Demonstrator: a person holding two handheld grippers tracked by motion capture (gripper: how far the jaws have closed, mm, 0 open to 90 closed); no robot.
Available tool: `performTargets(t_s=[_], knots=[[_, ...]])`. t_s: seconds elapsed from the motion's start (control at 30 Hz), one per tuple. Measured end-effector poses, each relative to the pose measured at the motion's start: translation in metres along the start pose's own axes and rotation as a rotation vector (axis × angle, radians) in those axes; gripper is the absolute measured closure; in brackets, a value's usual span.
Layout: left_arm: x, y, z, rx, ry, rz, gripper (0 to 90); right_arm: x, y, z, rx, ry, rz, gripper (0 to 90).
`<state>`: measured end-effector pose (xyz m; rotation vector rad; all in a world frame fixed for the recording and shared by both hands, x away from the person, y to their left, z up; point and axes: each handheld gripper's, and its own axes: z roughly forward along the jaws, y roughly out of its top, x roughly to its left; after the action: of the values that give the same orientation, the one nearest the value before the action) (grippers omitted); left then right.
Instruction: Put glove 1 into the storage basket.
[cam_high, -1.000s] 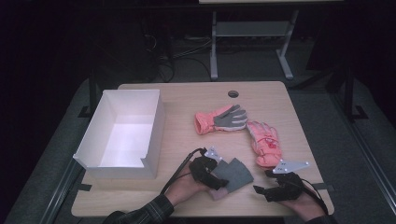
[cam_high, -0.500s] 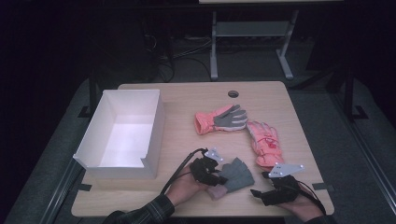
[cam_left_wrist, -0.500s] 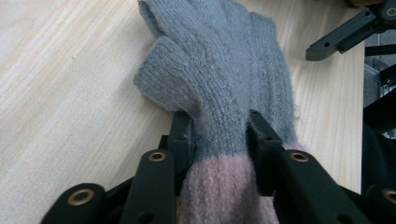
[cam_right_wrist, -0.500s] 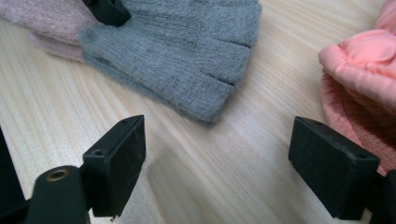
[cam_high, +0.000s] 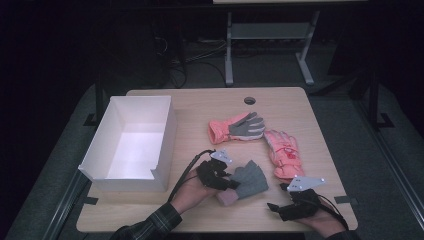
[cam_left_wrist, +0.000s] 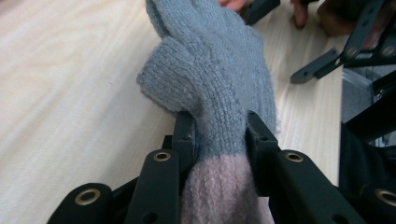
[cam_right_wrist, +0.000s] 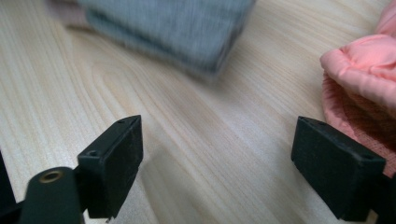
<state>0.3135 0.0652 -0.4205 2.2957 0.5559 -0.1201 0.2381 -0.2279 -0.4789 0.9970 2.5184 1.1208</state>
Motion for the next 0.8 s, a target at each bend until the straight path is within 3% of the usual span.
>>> performTargets(t_s=[0.13,0.6,0.8], knots=[[-0.001,0.006,-0.012,-0.02,0.009,-0.009,70.2,0.004,0.0,0.002,0.01,-0.031,-0.023,12.4],[-0.001,0.038,-0.065,-0.06,0.052,-0.032,70.1,0.004,-0.001,0.002,0.007,-0.032,-0.022,11.9],[0.002,0.053,-0.09,-0.076,0.086,-0.017,70.0,0.004,-0.001,0.002,0.004,-0.032,-0.023,11.8]])
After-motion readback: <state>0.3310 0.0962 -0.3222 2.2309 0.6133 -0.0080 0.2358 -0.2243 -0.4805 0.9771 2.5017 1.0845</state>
